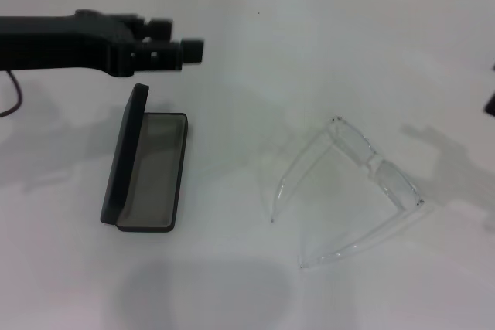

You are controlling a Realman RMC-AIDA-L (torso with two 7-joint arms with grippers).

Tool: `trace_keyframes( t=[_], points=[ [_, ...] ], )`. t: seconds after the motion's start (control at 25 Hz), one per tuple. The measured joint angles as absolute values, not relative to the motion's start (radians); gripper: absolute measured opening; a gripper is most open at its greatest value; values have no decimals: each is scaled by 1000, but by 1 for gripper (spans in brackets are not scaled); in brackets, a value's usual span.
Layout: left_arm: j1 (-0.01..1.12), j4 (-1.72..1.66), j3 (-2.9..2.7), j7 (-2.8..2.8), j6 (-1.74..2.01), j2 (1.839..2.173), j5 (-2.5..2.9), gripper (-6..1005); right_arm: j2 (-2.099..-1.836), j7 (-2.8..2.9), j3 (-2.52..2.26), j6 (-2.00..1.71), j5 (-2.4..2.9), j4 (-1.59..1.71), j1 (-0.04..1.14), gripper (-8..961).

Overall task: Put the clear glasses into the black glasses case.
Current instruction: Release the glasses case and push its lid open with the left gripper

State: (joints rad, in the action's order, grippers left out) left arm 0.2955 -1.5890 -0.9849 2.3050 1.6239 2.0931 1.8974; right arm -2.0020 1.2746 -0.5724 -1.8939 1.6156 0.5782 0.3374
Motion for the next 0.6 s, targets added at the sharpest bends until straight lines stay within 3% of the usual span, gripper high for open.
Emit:
trace_keyframes(
  t=[0.24,0.6],
  points=[
    [321,-1844,-1181,2643,1597,2093,2319,686,-2008,1241,-510,-1914,1615,570,319,871],
    [367,-1856,-1466,2935,1600,2093,2658,651,-2010,1214,-508,-1914,1615,564,319,870]
  ],
)
